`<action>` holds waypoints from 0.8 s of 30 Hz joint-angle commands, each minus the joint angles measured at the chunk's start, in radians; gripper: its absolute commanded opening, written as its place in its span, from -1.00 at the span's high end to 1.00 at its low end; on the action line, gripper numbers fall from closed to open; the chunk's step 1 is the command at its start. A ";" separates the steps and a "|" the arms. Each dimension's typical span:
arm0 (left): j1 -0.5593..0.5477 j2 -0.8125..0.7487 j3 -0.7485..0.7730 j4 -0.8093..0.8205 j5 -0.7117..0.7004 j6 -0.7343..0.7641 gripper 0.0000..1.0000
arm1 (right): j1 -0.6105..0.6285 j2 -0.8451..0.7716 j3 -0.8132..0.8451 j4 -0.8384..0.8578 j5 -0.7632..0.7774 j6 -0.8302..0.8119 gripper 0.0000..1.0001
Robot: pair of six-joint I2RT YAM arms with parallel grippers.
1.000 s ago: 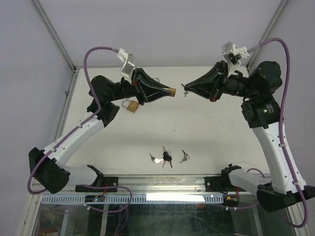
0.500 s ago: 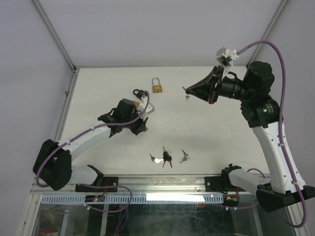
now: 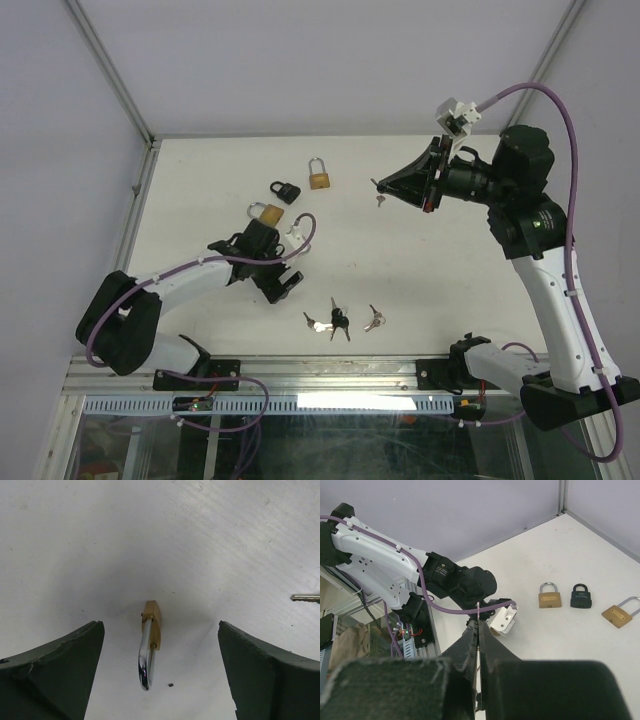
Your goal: Unlock with the key
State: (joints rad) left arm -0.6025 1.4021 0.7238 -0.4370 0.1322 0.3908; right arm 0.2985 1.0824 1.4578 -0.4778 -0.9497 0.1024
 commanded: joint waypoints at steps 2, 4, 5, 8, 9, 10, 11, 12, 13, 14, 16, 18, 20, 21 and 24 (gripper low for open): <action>-0.005 -0.123 0.026 0.033 0.096 0.032 -0.98 | 0.004 0.005 -0.003 0.011 -0.009 -0.010 1.00; -0.003 -0.165 0.072 0.035 0.133 0.046 -0.98 | 0.005 0.010 0.000 0.008 -0.025 -0.010 1.00; 0.000 -0.188 0.102 0.038 0.168 0.049 -0.98 | 0.005 0.018 0.003 0.001 -0.037 -0.013 1.00; 0.014 -0.269 0.220 0.076 0.405 0.048 -0.98 | 0.015 0.043 0.019 -0.044 -0.059 -0.038 1.00; 0.016 -0.283 0.264 0.094 0.502 0.041 -0.98 | 0.028 0.051 0.025 -0.065 -0.054 -0.054 1.00; 0.015 -0.284 0.324 0.100 0.603 0.028 -0.98 | 0.045 0.061 0.033 -0.091 -0.049 -0.074 1.00; 0.015 -0.266 0.392 0.100 0.695 -0.002 -0.98 | 0.065 0.074 0.046 -0.124 -0.040 -0.101 1.00; 0.015 -0.238 0.463 0.097 0.792 -0.048 -0.94 | 0.093 0.093 0.067 -0.170 -0.029 -0.131 1.00; 0.015 -0.198 0.539 0.083 0.848 -0.085 -0.80 | 0.120 0.116 0.093 -0.223 -0.018 -0.173 1.00; 0.015 -0.159 0.605 0.051 0.897 -0.103 -0.67 | 0.143 0.137 0.129 -0.281 -0.003 -0.209 1.00; 0.016 -0.085 0.731 -0.033 0.954 -0.098 -0.45 | 0.186 0.176 0.179 -0.375 0.035 -0.277 1.00; 0.014 -0.043 0.804 -0.100 0.966 -0.077 -0.17 | 0.219 0.208 0.222 -0.444 0.063 -0.321 1.00; 0.014 -0.028 0.843 -0.146 0.968 -0.041 0.18 | 0.229 0.226 0.252 -0.480 0.075 -0.340 1.00; 0.014 -0.030 0.849 -0.160 0.976 -0.013 0.28 | 0.233 0.229 0.260 -0.488 0.085 -0.344 1.00; 0.001 -0.038 0.853 -0.173 0.963 0.038 0.25 | 0.243 0.229 0.267 -0.488 0.096 -0.349 1.00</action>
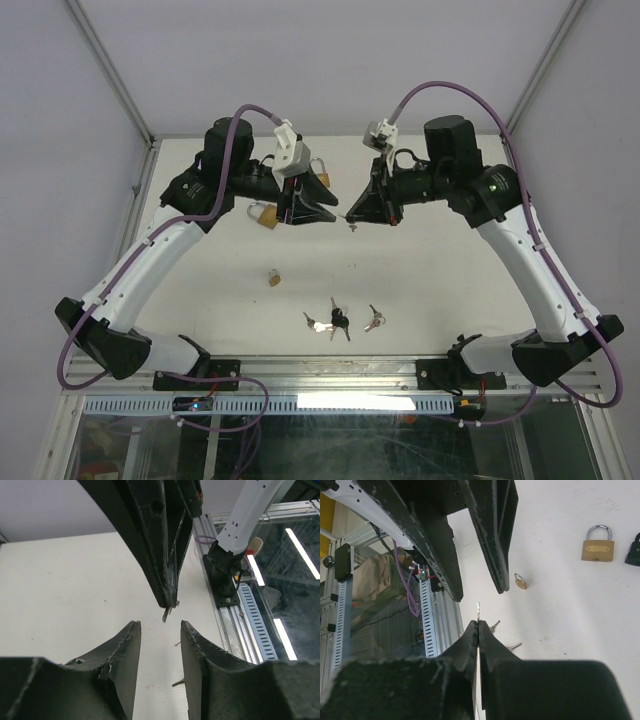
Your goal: Unlock with the key
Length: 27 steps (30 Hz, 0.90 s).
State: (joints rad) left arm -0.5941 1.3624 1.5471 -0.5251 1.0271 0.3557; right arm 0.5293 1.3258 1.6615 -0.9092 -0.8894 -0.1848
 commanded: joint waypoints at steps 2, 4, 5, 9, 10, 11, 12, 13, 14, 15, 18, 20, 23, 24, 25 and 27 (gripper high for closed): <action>-0.018 0.008 0.042 -0.085 0.027 0.062 0.22 | 0.017 -0.013 0.066 -0.049 0.030 -0.059 1.00; -0.021 0.015 0.050 -0.085 0.001 0.057 0.16 | 0.023 -0.015 0.066 -0.040 0.025 -0.054 1.00; -0.021 0.015 0.051 -0.086 -0.005 0.066 0.14 | 0.027 -0.017 0.065 -0.034 0.026 -0.052 1.00; -0.044 0.008 0.043 -0.069 -0.029 0.079 0.13 | 0.034 -0.018 0.065 -0.026 0.040 -0.050 1.00; -0.053 0.005 0.039 -0.066 -0.031 0.079 0.12 | 0.035 -0.017 0.065 -0.024 0.043 -0.049 1.00; -0.059 0.004 0.036 -0.061 -0.032 0.077 0.15 | 0.037 -0.017 0.065 -0.021 0.045 -0.048 1.00; -0.065 0.004 0.035 -0.058 -0.034 0.073 0.19 | 0.038 -0.018 0.065 -0.018 0.047 -0.048 1.00; -0.069 0.004 0.034 -0.055 -0.036 0.066 0.27 | 0.039 -0.017 0.064 -0.016 0.048 -0.048 1.00; -0.071 0.006 0.035 -0.053 -0.036 0.061 0.36 | 0.040 -0.017 0.066 -0.014 0.050 -0.047 1.00; -0.071 0.007 0.037 -0.053 -0.036 0.059 0.45 | 0.040 -0.017 0.066 -0.013 0.049 -0.048 1.00; -0.071 0.004 0.038 -0.046 -0.035 0.058 0.85 | 0.042 -0.018 0.066 -0.014 0.051 -0.048 1.00; -0.071 0.002 0.035 -0.043 -0.030 0.055 1.00 | 0.042 -0.016 0.066 -0.017 0.053 -0.051 1.00; -0.071 -0.010 0.019 -0.037 -0.021 0.049 1.00 | 0.042 -0.018 0.064 -0.017 0.050 -0.053 1.00; -0.071 -0.017 0.009 -0.025 -0.030 0.043 1.00 | 0.042 -0.022 0.064 -0.015 0.046 -0.054 1.00; -0.070 -0.028 -0.009 0.001 -0.048 0.022 1.00 | 0.042 -0.028 0.059 -0.005 0.042 -0.054 1.00; -0.070 -0.054 -0.053 0.079 -0.104 -0.047 1.00 | 0.031 -0.055 0.025 0.034 0.037 -0.048 0.88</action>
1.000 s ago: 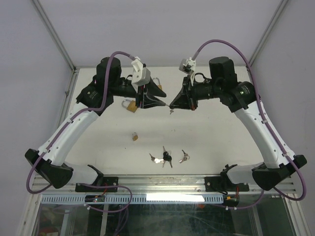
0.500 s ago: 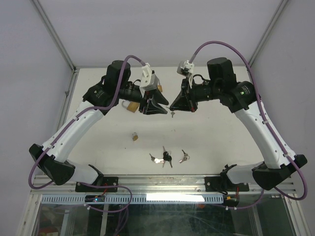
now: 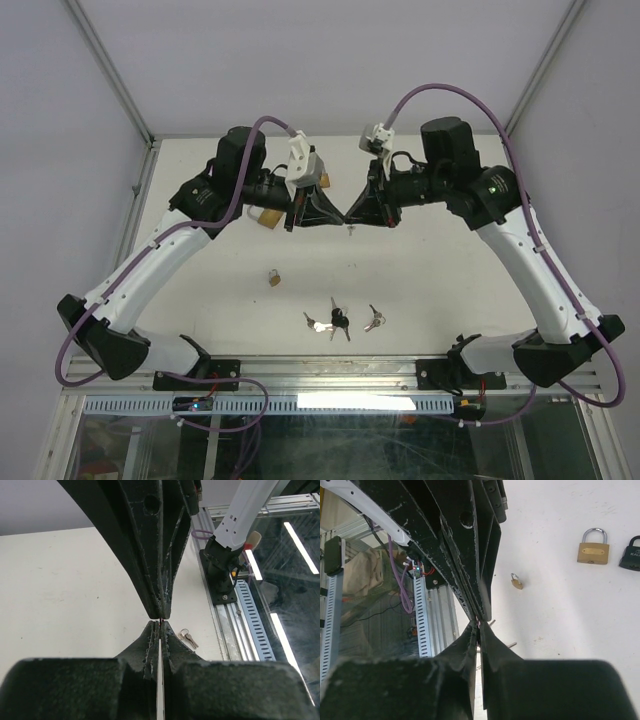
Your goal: Unlock with the key
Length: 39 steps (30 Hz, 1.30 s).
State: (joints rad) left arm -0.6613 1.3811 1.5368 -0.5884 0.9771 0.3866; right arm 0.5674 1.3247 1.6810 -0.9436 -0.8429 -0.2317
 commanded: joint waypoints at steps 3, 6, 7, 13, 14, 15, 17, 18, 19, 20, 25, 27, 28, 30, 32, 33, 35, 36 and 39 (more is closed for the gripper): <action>-0.004 -0.118 -0.120 0.281 -0.118 -0.238 1.00 | -0.084 -0.134 -0.122 0.224 -0.112 0.064 -0.51; -0.008 -0.163 -0.201 0.418 -0.117 -0.370 1.00 | -0.200 -0.226 -0.303 0.655 -0.296 0.351 -1.00; -0.008 -0.173 -0.222 0.449 -0.127 -0.404 1.00 | -0.219 -0.252 -0.363 0.810 -0.325 0.453 -1.00; -0.011 -0.187 -0.291 0.604 -0.155 -0.548 1.00 | -0.217 -0.240 -0.418 0.978 -0.305 0.603 -0.39; -0.012 -0.186 -0.297 0.628 -0.159 -0.579 1.00 | -0.209 -0.238 -0.416 0.978 -0.303 0.601 -0.35; -0.012 -0.184 -0.303 0.649 -0.163 -0.607 1.00 | -0.198 -0.239 -0.417 0.978 -0.303 0.601 -0.35; -0.012 -0.183 -0.315 0.685 -0.167 -0.644 1.00 | -0.167 -0.237 -0.412 0.963 -0.286 0.593 -0.28; -0.011 -0.183 -0.318 0.697 -0.169 -0.653 1.00 | -0.153 -0.230 -0.403 0.939 -0.269 0.567 -0.21; -0.011 -0.182 -0.320 0.704 -0.168 -0.657 1.00 | -0.141 -0.223 -0.391 0.902 -0.257 0.544 -0.17; -0.011 -0.182 -0.320 0.709 -0.166 -0.658 1.00 | -0.131 -0.216 -0.382 0.867 -0.244 0.517 -0.08; -0.013 -0.177 -0.313 0.709 -0.160 -0.657 1.00 | -0.123 -0.195 -0.365 0.790 -0.224 0.479 0.09; -0.012 -0.179 -0.313 0.709 -0.160 -0.654 1.00 | -0.124 -0.194 -0.361 0.774 -0.221 0.467 0.20; -0.013 -0.179 -0.313 0.708 -0.160 -0.654 1.00 | -0.122 -0.195 -0.361 0.771 -0.220 0.466 0.27; -0.014 -0.177 -0.314 0.711 -0.160 -0.655 1.00 | -0.124 -0.194 -0.363 0.769 -0.222 0.468 0.33; -0.015 -0.177 -0.314 0.715 -0.158 -0.655 1.00 | -0.123 -0.192 -0.362 0.769 -0.227 0.468 0.44; -0.014 -0.176 -0.312 0.717 -0.158 -0.655 1.00 | -0.123 -0.192 -0.361 0.768 -0.229 0.471 0.49; -0.016 -0.173 -0.310 0.720 -0.158 -0.654 1.00 | -0.123 -0.192 -0.359 0.767 -0.229 0.471 0.60; -0.016 -0.172 -0.310 0.721 -0.157 -0.652 1.00 | -0.123 -0.194 -0.359 0.767 -0.228 0.470 0.72; -0.016 -0.170 -0.310 0.721 -0.155 -0.651 1.00 | -0.123 -0.200 -0.362 0.771 -0.222 0.470 0.96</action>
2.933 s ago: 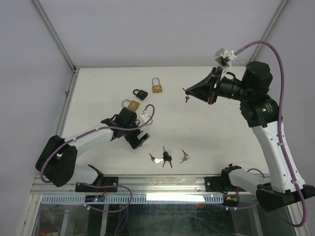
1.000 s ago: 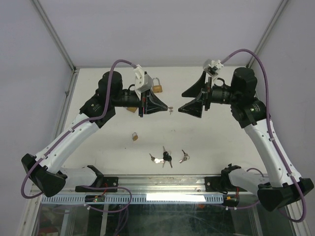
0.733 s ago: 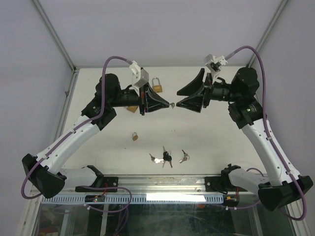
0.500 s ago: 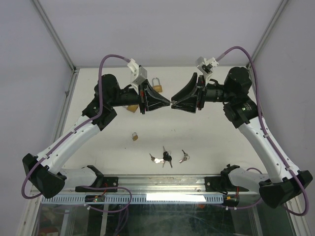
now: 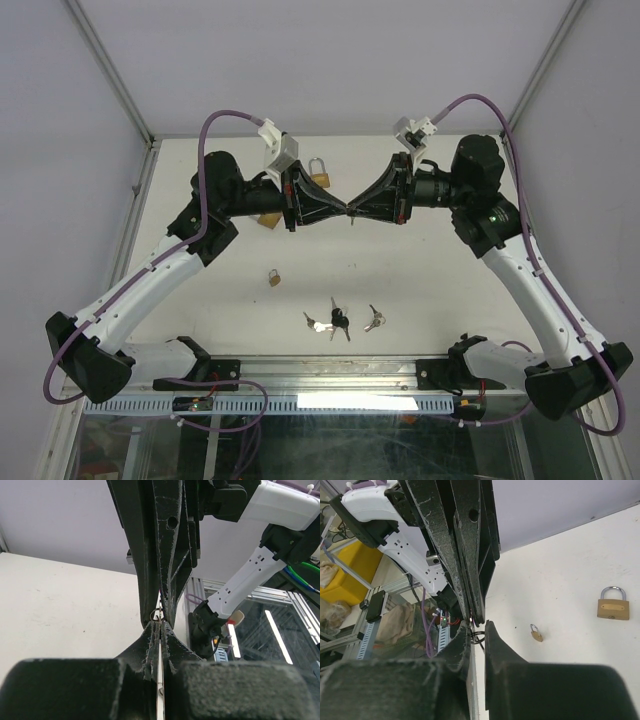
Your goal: Unlock with the key
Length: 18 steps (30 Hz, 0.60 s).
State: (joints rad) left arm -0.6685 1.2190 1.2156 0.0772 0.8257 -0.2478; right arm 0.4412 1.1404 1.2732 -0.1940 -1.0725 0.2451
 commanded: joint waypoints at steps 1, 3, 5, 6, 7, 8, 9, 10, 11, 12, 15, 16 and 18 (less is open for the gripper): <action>-0.010 -0.008 0.011 0.055 -0.004 -0.018 1.00 | 0.004 -0.017 0.046 0.026 0.008 -0.005 1.00; -0.011 -0.007 0.007 0.055 -0.004 -0.021 1.00 | 0.004 -0.019 0.046 0.036 0.003 0.000 1.00; -0.011 -0.007 0.001 0.056 -0.005 -0.024 1.00 | 0.004 -0.023 0.045 0.048 -0.005 0.004 1.00; -0.011 -0.007 -0.002 0.057 -0.004 -0.026 1.00 | 0.003 -0.025 0.045 0.052 -0.007 0.005 1.00; -0.011 -0.009 -0.004 0.058 -0.006 -0.030 1.00 | 0.004 -0.027 0.043 0.054 -0.007 0.005 1.00; -0.009 -0.011 -0.008 0.059 -0.009 -0.033 1.00 | 0.002 -0.029 0.045 0.055 -0.009 0.005 1.00; -0.009 -0.012 -0.010 0.061 -0.010 -0.033 1.00 | 0.003 -0.032 0.044 0.057 -0.010 0.005 1.00; -0.009 -0.014 -0.014 0.062 -0.012 -0.034 1.00 | 0.002 -0.033 0.043 0.057 -0.010 0.006 1.00; -0.009 -0.016 -0.016 0.063 -0.012 -0.032 1.00 | 0.002 -0.034 0.042 0.058 -0.012 0.006 1.00; -0.009 -0.018 -0.017 0.065 -0.013 -0.032 1.00 | 0.000 -0.034 0.040 0.057 -0.011 0.006 1.00; -0.009 -0.019 -0.019 0.067 -0.017 -0.028 1.00 | -0.019 -0.017 0.048 0.061 -0.047 0.034 0.96; -0.009 -0.021 -0.020 0.066 -0.020 -0.024 1.00 | -0.028 -0.010 0.053 0.066 -0.064 0.052 0.72; -0.008 -0.024 -0.021 0.062 -0.023 -0.011 1.00 | -0.038 0.000 0.065 0.079 -0.071 0.088 0.39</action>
State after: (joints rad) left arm -0.6685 1.2190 1.1995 0.0990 0.8150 -0.2550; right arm 0.4240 1.1393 1.2751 -0.1833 -1.0969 0.2684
